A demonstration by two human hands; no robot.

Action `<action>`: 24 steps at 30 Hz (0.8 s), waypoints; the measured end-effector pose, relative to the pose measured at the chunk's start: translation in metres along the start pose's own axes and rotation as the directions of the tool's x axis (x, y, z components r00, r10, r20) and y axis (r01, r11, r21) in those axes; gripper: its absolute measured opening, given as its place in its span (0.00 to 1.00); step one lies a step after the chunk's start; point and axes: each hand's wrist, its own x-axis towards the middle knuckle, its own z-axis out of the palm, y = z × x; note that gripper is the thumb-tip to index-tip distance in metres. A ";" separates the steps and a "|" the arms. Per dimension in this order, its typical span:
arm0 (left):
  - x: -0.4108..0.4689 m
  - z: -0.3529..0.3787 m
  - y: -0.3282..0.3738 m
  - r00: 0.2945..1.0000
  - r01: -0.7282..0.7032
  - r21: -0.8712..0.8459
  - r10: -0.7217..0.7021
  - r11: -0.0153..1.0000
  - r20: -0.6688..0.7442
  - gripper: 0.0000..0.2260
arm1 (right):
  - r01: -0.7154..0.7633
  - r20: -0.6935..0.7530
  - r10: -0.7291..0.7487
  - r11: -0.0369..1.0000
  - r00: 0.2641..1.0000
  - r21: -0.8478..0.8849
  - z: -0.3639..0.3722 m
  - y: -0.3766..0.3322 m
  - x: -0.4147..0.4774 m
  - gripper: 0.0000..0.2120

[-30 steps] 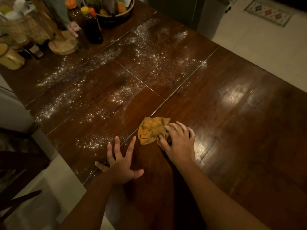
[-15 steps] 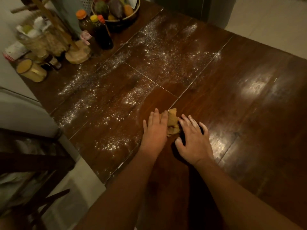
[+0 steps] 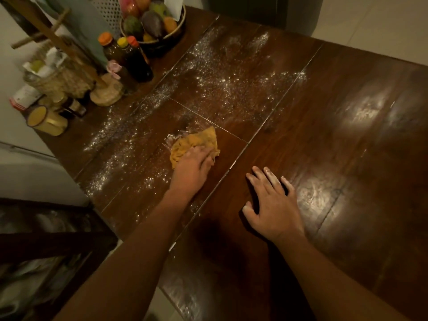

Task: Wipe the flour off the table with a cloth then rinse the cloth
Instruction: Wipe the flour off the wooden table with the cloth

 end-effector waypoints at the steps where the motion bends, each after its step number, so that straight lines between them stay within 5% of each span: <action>1: 0.008 -0.002 -0.012 1.000 0.016 -0.028 -0.017 0.999 -0.006 0.18 | 0.001 0.003 -0.001 1.000 1.000 0.002 0.000 0.000 0.001 0.32; 10: 0.126 -0.014 -0.089 0.957 0.282 0.071 -0.286 0.957 0.056 0.21 | -0.031 0.003 0.031 0.999 1.000 -0.022 0.002 0.000 0.003 0.29; 15: 0.065 -0.018 -0.058 0.998 0.031 -0.002 -0.031 1.000 0.049 0.19 | -0.083 0.030 0.086 0.994 0.996 -0.070 0.000 -0.004 0.002 0.28; 19: 0.033 -0.021 -0.088 0.912 -0.329 -0.189 0.364 0.925 0.192 0.18 | -0.169 0.016 0.172 0.981 0.985 -0.093 0.004 -0.016 0.004 0.28; 24: 0.111 -0.026 -0.140 0.978 -0.181 -0.074 0.187 0.981 0.090 0.19 | -0.428 -0.044 0.427 0.886 0.903 -0.177 0.043 -0.094 0.042 0.34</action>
